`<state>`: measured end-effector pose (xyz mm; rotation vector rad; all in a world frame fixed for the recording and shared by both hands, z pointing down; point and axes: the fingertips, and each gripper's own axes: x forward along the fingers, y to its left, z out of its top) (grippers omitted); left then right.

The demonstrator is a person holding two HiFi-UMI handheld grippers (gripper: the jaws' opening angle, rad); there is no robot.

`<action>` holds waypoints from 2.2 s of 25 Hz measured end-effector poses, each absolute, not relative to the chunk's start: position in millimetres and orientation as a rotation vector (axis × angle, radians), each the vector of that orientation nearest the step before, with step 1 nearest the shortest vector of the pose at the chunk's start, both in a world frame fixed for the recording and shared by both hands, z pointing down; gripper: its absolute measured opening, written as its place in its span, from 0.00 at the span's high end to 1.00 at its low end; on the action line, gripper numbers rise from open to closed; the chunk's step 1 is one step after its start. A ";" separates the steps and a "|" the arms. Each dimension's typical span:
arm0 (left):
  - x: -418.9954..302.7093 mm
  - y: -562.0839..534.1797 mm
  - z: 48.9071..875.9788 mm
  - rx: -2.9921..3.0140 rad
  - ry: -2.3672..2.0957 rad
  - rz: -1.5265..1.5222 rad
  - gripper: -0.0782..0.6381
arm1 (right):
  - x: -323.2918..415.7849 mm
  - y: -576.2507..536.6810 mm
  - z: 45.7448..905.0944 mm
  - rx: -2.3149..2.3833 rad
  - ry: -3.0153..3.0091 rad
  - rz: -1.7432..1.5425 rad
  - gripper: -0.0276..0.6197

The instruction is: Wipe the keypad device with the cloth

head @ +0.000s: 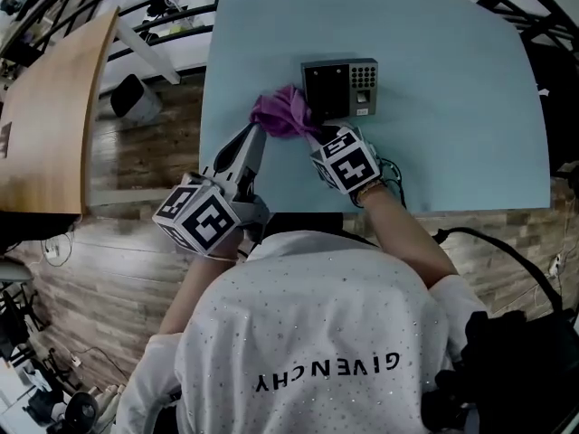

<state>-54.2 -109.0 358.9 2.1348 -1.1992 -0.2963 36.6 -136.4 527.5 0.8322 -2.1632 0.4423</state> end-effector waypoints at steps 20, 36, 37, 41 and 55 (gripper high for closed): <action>-54.9 -107.1 365.5 2.169 -1.278 -0.117 0.89 | 35.2 -202.0 382.6 0.986 -2.703 0.320 0.89; -29.6 -138.3 387.1 2.080 -1.169 -0.175 0.89 | 109.8 -223.4 438.5 1.194 -2.530 0.467 0.89; -24.5 -140.1 386.4 2.086 -1.154 -0.175 0.89 | 117.7 -224.9 437.4 1.218 -2.521 0.468 0.89; -15.7 -146.4 382.2 2.110 -1.123 -0.171 0.89 | 146.1 -230.7 435.4 1.318 -2.488 0.500 0.89; -32.6 -157.3 370.9 2.118 -1.178 -0.198 0.89 | 156.2 -233.0 412.5 1.377 -2.572 0.648 0.89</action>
